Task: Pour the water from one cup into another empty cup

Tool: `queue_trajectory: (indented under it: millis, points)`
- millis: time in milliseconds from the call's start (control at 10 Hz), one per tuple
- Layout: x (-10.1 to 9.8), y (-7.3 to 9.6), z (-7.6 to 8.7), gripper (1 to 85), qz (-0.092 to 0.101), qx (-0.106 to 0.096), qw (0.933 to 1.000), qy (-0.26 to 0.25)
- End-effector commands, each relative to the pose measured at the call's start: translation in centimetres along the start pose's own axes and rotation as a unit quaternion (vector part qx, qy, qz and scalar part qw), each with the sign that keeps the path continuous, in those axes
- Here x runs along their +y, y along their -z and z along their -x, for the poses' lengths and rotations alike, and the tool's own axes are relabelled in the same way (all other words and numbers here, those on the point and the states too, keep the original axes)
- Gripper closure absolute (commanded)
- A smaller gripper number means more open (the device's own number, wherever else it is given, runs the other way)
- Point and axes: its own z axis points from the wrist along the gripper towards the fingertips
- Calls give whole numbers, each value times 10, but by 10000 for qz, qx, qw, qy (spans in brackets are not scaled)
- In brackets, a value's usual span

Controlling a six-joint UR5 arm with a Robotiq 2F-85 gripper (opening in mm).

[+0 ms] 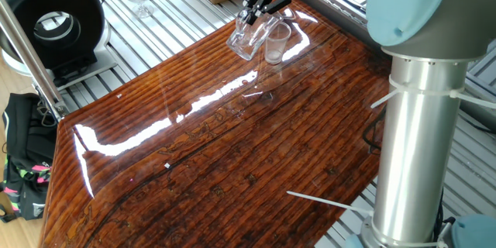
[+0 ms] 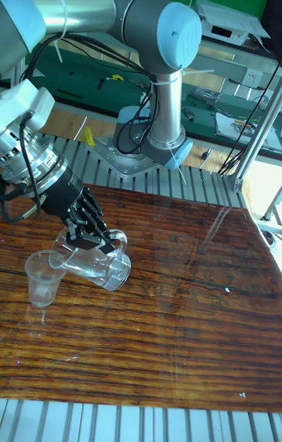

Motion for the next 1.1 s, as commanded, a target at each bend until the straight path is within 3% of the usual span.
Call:
queue_trajectory:
  millis: [0, 500, 1000]
  points:
    - [0, 5, 2, 840, -11, -57, 10000, 4]
    - [0, 5, -5, 840, -11, -57, 10000, 42]
    - [-3, 4, 3, 840, -23, -280, 9996, -21]
